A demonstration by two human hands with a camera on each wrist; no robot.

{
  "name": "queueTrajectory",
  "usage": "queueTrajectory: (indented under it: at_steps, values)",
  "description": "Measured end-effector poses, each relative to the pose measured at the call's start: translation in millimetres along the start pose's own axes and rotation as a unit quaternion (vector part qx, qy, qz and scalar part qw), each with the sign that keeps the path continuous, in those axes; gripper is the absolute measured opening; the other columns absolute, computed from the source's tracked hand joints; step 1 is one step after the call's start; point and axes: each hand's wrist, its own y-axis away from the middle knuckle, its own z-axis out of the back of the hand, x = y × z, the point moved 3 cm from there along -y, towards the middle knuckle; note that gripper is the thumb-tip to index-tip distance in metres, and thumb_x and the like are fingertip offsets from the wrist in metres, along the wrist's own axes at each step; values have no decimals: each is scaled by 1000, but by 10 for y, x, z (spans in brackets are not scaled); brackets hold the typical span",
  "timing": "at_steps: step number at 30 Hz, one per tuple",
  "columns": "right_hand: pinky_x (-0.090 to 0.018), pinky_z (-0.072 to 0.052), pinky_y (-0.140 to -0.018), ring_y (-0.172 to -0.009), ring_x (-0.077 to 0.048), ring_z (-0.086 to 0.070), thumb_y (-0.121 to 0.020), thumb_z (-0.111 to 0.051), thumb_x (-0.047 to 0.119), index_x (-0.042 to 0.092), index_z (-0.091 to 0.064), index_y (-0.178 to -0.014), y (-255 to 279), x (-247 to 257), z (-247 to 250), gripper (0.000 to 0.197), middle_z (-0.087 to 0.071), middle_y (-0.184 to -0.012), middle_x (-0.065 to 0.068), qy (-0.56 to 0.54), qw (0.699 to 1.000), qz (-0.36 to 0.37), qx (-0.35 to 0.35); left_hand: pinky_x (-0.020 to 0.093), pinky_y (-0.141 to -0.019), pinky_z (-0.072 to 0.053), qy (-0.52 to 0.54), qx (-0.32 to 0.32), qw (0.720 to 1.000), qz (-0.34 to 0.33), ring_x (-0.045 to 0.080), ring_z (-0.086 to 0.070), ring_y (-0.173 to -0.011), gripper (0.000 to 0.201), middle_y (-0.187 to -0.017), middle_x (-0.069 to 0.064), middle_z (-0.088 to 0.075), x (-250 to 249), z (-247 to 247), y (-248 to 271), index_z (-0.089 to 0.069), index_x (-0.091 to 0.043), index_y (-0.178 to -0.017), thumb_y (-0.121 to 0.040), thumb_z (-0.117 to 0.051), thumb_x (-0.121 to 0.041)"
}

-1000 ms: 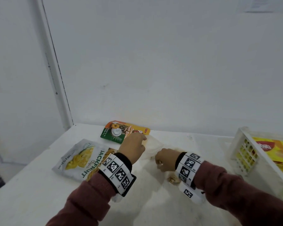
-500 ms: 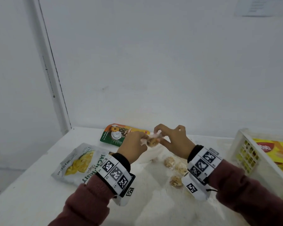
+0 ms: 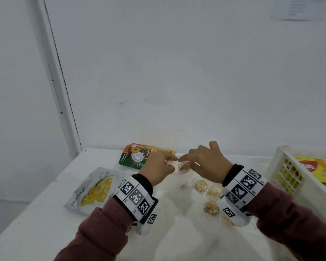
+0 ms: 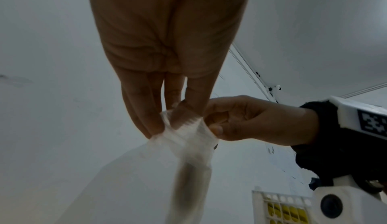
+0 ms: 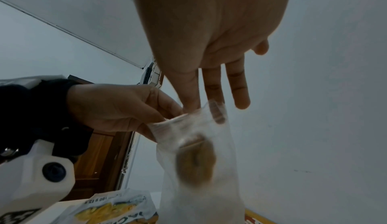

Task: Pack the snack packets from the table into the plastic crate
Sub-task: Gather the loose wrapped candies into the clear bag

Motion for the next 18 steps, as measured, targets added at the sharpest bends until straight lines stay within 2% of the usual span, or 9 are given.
queueTrajectory:
  at_steps: [1, 3, 6, 9, 12, 14, 15, 16, 18]
  values:
    - [-37, -18, -82, -98, -21, -57, -95, -39, 24, 35, -56, -123, -4, 2, 10, 34, -64, -108, 7, -11, 1000, -8, 8, 13, -75, -38, 0, -1, 1000, -4, 15, -56, -87, 34, -118, 5, -63, 0, 10, -8, -66, -9, -113, -82, -55, -1]
    - [-31, -11, -80, -106, -18, -53, -99, -34, 34, 34, -47, -130, -27, 11, 37, 34, -61, -113, 10, -26, 999, -22, 7, 13, -76, -39, 2, -5, 1000, -11, 10, -53, -84, 34, -117, 6, -64, 1, 31, -20, -66, -9, -112, -81, -55, -1]
    - [-29, -13, -85, -107, -11, -49, -97, -37, 41, 32, -42, -130, -56, 1, 95, 34, -58, -112, 13, -40, 998, -42, 21, 15, -77, -41, 11, -7, 1000, -13, 14, -57, -87, 34, -119, 5, -63, -1, 77, -24, -65, -8, -113, -82, -54, -1]
    - [-27, -13, -86, -109, -9, -47, -93, -46, 45, 29, -48, -123, -48, -15, 146, 34, -55, -116, 14, -62, 997, -41, 25, 17, -81, -43, 9, -16, 1000, -9, 18, -61, -97, 34, -118, 5, -64, 1, 143, -32, -64, -8, -114, -83, -54, -3]
    - [-29, -20, -95, -103, -8, -48, -90, -55, 36, 26, -60, -106, -55, -13, 139, 19, -55, -113, 14, -95, 994, -34, 41, 17, -83, -41, 1, -33, 999, -14, 16, -60, -98, 32, -116, 3, -66, -2, 200, -33, -66, -9, -113, -83, -54, -5]
    - [-33, -31, -97, -94, -8, -51, -88, -61, 26, 22, -64, -98, -57, -35, 123, 11, -56, -106, 15, -155, 987, -22, 17, 16, -83, -40, -4, -35, 999, -19, 14, -58, -95, 32, -116, 2, -66, -1, 211, -21, -66, -10, -113, -83, -54, -6]
    - [-31, -38, -94, -92, -8, -52, -86, -64, 20, 21, -65, -97, -55, -55, 116, 11, -57, -102, 16, -204, 979, -18, -6, 16, -83, -40, -6, -34, 999, -19, 13, -57, -92, 32, -116, 2, -65, 4, 210, -12, -66, -10, -113, -84, -54, -6]
    - [-24, -41, -88, -89, -9, -54, -84, -65, 13, 20, -64, -97, -55, -76, 112, 15, -56, -100, 16, -257, 966, -23, -29, 16, -83, -40, -7, -32, 999, -19, 12, -55, -91, 32, -117, 2, -65, 11, 207, -5, -66, -10, -113, -84, -54, -6]
    - [-9, -40, -75, -82, -4, -53, -82, -60, -1, 22, -62, -97, -60, -134, 112, 27, -56, -101, 15, -346, 933, -56, -78, 16, -83, -40, -11, -30, 999, -14, 15, -57, -94, 32, -117, 3, -65, 35, 204, 12, -66, -9, -112, -84, -53, -5]
